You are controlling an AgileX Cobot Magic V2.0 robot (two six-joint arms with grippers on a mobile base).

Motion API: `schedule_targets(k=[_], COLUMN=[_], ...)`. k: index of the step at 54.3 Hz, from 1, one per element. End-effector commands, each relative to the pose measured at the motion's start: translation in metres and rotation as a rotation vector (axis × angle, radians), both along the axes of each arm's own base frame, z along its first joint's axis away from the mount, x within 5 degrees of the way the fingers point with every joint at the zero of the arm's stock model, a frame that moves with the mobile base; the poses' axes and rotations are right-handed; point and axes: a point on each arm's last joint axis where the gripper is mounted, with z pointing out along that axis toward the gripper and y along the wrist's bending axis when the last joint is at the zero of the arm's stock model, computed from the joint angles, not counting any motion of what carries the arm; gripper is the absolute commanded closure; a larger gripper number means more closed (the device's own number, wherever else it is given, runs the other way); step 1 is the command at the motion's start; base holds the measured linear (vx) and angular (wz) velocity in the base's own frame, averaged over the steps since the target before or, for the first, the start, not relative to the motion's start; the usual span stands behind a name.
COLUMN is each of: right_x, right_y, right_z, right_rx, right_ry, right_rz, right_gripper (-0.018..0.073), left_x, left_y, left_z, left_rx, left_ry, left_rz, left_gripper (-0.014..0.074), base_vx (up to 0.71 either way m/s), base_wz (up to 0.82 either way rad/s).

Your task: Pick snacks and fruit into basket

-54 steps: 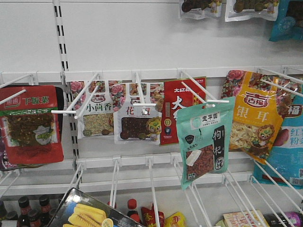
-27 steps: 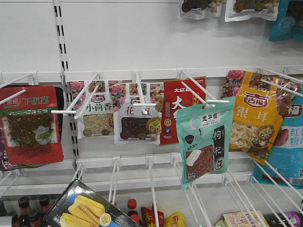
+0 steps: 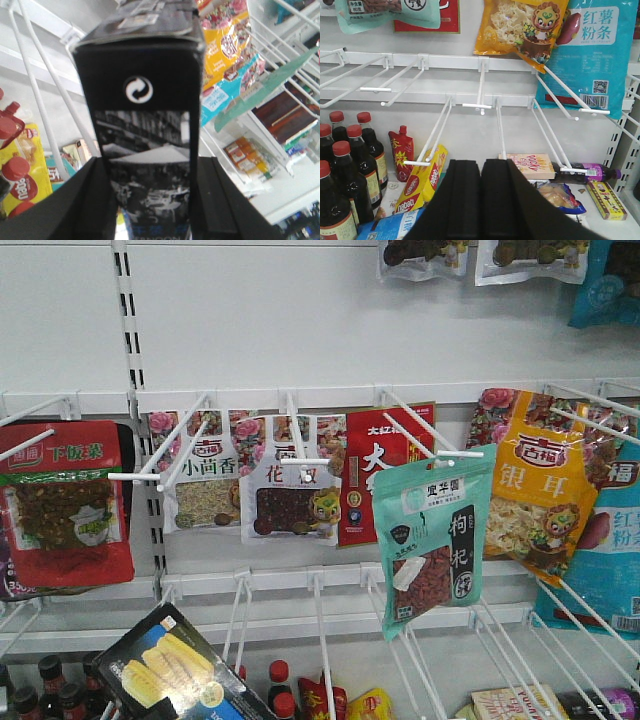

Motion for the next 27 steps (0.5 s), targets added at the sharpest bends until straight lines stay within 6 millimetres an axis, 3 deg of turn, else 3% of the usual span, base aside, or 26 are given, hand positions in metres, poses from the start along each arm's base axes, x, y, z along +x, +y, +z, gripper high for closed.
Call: schedule_targets(k=[1, 19, 27], right_x=[0.000, 0.000, 0.000], right_y=[-0.001, -0.001, -0.001], right_z=[0.006, 0.006, 0.006], right_rx=[0.001, 0.001, 0.001], right_ry=[-0.090, -0.090, -0.090], right_rz=[-0.013, -0.013, -0.013], right_gripper=[0.0569, 0.0569, 0.0569], left_x=[0.001, -0.004, -0.008], left_y=[0.004, 0.008, 0.008], left_z=[0.037, 0.053, 0.060], left_rx=[-0.178, -0.150, -0.060], left_ry=[-0.237, -0.325, -0.366], left_rz=[0.032, 0.080, 0.090], left_gripper=[0.0594, 0.0594, 0.0594], base_vx=[0.00, 0.00, 0.00], base_wz=[0.00, 0.00, 0.00])
